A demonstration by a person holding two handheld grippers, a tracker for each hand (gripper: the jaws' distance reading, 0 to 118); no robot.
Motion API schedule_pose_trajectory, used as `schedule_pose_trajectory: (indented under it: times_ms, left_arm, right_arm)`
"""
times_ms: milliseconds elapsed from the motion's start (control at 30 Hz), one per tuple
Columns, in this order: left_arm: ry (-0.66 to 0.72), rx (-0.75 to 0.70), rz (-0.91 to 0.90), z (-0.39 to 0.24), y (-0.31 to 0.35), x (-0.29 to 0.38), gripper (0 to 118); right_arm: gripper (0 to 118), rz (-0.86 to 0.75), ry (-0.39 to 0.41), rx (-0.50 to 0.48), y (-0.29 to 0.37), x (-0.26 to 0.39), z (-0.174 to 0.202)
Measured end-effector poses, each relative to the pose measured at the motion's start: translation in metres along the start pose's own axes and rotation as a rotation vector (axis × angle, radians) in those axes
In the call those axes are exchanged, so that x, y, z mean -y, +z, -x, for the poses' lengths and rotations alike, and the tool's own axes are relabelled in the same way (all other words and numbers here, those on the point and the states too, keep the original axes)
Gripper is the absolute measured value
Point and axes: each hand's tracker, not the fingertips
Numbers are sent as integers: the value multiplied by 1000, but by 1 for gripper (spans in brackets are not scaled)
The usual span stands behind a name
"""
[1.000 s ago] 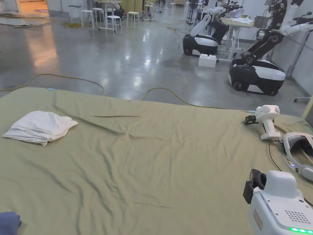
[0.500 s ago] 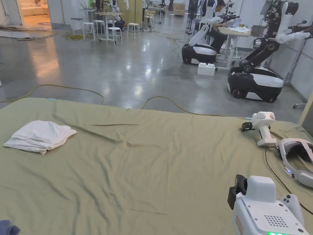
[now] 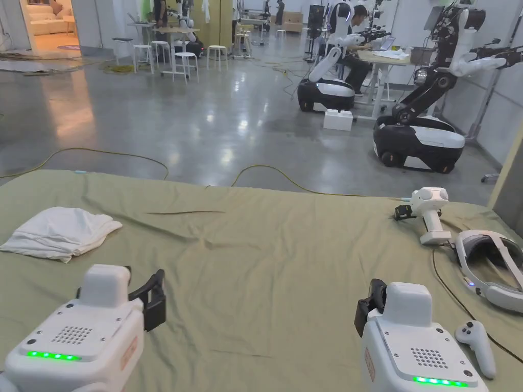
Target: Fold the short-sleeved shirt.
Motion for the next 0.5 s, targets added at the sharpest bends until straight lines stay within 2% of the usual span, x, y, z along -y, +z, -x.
schedule_pose_trajectory:
  times_ms: [100,233,500]
  left_arm:
    - [5,8,5,-20,-6,-4,33]
    - [17,-2,-16,-32,-7,-3,10]
    - [-30,-26,-55,-37,-3,-4,4]
  right_arm:
    - [0,-1,-10,11,1,-1,-1]
    - [0,-6,-11,16,3,1,-3]
    - [0,-26,18,11,8,2,-2]
